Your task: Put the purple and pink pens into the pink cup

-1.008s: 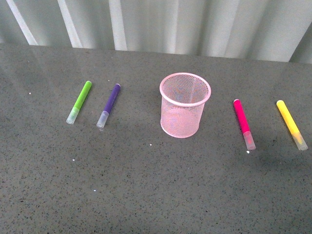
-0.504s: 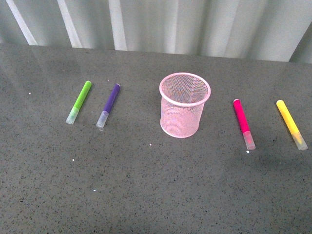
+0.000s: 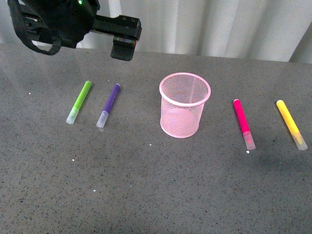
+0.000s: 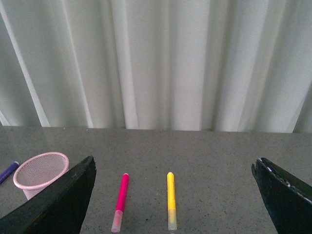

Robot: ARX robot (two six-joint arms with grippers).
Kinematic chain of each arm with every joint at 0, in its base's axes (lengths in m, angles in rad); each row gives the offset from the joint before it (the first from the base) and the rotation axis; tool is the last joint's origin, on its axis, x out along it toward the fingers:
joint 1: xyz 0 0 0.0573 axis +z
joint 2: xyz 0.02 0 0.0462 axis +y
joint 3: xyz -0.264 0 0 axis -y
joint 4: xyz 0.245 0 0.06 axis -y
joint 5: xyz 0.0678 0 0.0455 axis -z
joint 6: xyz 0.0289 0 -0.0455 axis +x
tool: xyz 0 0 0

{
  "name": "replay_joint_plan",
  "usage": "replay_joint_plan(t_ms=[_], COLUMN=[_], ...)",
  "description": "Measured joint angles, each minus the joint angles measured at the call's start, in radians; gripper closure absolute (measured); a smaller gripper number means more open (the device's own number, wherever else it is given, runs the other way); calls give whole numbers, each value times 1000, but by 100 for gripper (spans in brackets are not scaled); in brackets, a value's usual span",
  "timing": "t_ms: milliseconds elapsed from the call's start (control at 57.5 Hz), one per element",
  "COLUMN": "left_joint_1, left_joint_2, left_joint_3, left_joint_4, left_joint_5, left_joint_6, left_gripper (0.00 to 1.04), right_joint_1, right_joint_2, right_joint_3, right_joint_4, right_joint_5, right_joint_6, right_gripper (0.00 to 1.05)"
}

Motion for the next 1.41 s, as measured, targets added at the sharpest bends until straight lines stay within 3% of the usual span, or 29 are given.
replay_joint_plan(t_ms=[313,1408], left_joint_1=[-37,-15], left_joint_2=[148,385], left_joint_3=[-3,136], left_joint_4=[88,150], left_joint_5=[25,23], left_joint_6=[-12,-21], left_gripper=[7,7], right_joint_1=[0,0], right_joint_2=[0,0], right_joint_3=[0,0], right_joint_4=[0,0], right_joint_5=[0,0], right_joint_6=[0,0], right_gripper=[7,7])
